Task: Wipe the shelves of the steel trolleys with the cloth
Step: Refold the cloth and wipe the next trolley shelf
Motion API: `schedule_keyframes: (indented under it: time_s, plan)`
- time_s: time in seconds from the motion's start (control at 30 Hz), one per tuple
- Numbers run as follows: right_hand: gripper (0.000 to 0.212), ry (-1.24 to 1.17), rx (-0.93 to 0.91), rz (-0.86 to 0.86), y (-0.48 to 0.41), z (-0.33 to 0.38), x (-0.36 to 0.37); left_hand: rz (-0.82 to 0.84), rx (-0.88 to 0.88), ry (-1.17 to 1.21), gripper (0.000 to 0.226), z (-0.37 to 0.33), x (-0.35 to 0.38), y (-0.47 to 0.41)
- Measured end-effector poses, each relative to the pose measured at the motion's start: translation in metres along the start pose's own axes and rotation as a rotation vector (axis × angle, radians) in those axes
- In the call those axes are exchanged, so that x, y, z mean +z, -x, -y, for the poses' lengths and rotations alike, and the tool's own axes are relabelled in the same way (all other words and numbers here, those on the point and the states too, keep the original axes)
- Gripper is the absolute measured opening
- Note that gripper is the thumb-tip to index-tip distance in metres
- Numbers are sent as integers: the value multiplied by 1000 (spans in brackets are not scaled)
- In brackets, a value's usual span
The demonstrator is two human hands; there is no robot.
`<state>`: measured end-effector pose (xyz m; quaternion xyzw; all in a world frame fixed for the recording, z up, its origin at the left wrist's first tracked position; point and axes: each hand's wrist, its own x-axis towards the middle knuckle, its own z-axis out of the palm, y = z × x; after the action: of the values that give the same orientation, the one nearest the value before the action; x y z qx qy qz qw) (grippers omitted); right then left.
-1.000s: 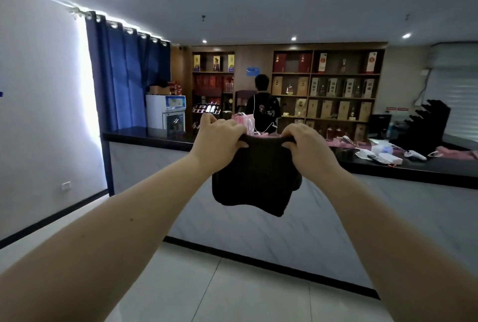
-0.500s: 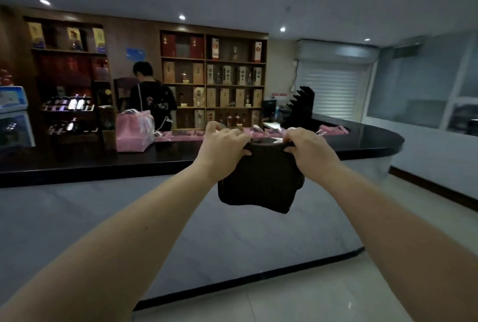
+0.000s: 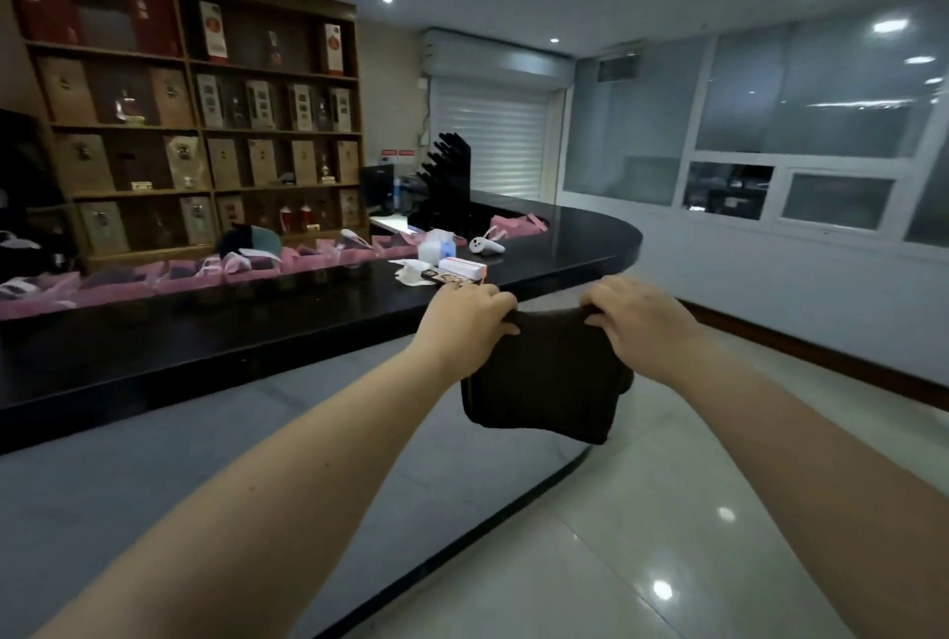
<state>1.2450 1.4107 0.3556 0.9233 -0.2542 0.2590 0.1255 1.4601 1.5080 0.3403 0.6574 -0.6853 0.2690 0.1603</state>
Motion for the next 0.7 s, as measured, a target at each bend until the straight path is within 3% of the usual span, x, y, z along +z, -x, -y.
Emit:
schedule_keyframes:
  time_s: [0.37,0.53,0.7]
  plan:
    - [9,113,423,59,-2,-138,121,53,325,283,24,-13,206,-164]
    - [9,140,806,72,38,-187,155,96,517,434,26,-75,290,-232]
    - [4,248,1208,15,113,-204,178,179,725,606,23,-184,352,-262]
